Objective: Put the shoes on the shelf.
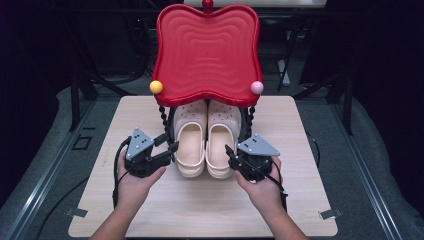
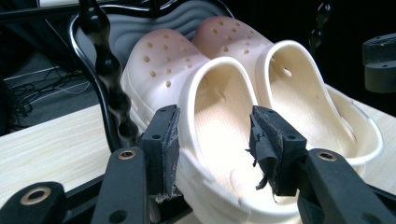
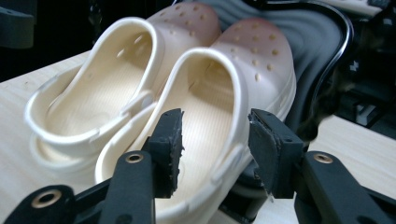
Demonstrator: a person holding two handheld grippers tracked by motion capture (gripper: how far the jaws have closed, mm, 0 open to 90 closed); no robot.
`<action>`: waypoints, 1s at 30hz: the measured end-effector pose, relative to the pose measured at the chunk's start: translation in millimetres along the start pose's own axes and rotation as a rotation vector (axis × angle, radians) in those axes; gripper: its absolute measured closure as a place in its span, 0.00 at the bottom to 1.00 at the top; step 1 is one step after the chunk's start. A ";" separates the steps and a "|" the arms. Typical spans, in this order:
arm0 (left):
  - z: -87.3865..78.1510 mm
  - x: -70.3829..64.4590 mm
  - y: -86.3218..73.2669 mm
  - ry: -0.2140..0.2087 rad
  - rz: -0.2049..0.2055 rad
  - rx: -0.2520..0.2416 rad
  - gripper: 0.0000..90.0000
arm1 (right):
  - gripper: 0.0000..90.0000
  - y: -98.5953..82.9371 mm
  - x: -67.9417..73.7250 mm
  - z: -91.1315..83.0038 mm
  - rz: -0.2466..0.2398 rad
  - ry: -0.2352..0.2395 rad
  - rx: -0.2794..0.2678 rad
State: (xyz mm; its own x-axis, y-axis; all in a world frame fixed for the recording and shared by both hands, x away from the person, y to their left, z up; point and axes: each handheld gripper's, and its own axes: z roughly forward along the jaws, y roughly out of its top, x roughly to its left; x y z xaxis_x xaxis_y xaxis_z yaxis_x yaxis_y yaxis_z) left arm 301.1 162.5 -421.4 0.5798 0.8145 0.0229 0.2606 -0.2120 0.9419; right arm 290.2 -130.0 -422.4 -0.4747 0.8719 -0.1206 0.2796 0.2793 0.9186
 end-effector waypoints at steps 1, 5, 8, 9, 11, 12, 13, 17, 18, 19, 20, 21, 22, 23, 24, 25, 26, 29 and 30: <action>-4.3 0.4 -3.1 -0.002 0.000 0.009 0.58 | 0.62 -4.2 -0.9 -4.9 0.002 0.006 0.009; -9.1 0.0 -8.1 -0.006 0.013 0.021 0.63 | 0.62 -13.7 -2.1 -11.9 0.014 0.018 0.016; -12.9 -0.8 -12.7 -0.023 0.006 0.029 0.65 | 0.62 -18.4 -1.7 -14.5 0.018 0.014 0.015; -14.5 -1.2 -14.7 -0.029 0.001 0.029 0.65 | 0.62 -20.6 -1.6 -16.3 0.022 0.017 0.011; -17.2 -3.1 -19.6 -0.030 -0.004 0.031 0.65 | 0.60 -26.6 -1.3 -21.4 0.029 0.013 0.005; -17.2 -3.1 -19.6 -0.030 -0.004 0.031 0.65 | 0.60 -26.6 -1.3 -21.4 0.029 0.013 0.005; -18.1 -3.7 -21.3 -0.030 -0.004 0.033 0.65 | 0.60 -28.3 -1.2 -22.9 0.032 0.018 0.007; -20.9 -5.8 -27.5 -0.038 -0.021 0.029 0.60 | 0.57 -35.5 0.6 -26.3 0.040 0.031 0.017; -22.7 -7.0 -30.0 -0.039 -0.020 0.036 0.59 | 0.55 -38.5 1.7 -28.1 0.046 0.046 0.029; -22.8 -7.5 -31.7 -0.042 -0.019 0.033 0.59 | 0.54 -40.2 2.1 -28.4 0.043 0.044 0.024; -22.8 -7.5 -31.7 -0.042 -0.019 0.033 0.59 | 0.54 -40.2 2.1 -28.4 0.043 0.044 0.024; -23.7 -8.8 -34.5 -0.043 -0.015 0.034 0.59 | 0.51 -43.6 3.6 -29.6 0.046 0.052 0.027; -24.2 -9.5 -36.0 -0.043 -0.012 0.035 0.60 | 0.50 -45.1 4.6 -30.2 0.045 0.058 0.038; -24.2 -9.5 -36.0 -0.043 -0.012 0.035 0.60 | 0.50 -45.1 4.6 -30.2 0.045 0.058 0.038; -24.8 -10.4 -37.6 -0.046 -0.009 0.038 0.60 | 0.48 -48.6 7.0 -30.4 0.042 0.063 0.045; -26.2 -12.4 -41.3 -0.053 -0.005 0.048 0.60 | 0.46 -50.4 8.3 -31.1 0.044 0.062 0.041; -26.5 -13.5 -43.3 -0.058 -0.002 0.048 0.60 | 0.44 -52.4 9.3 -31.6 0.056 0.063 0.039; -27.8 -15.9 -49.2 -0.069 -0.004 0.064 0.60 | 0.47 -58.3 10.6 -32.3 0.066 0.087 0.065; -27.8 -15.9 -49.2 -0.069 -0.004 0.064 0.61 | 0.47 -58.3 10.6 -32.3 0.066 0.087 0.065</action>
State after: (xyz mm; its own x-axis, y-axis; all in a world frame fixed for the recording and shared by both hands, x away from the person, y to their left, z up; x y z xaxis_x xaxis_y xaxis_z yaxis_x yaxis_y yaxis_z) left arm 257.6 175.0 -458.8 0.6297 0.7768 -0.0064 0.3110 -0.2445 0.9184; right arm 241.9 -150.0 -465.1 -0.5237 0.8516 -0.0250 0.3644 0.2504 0.8969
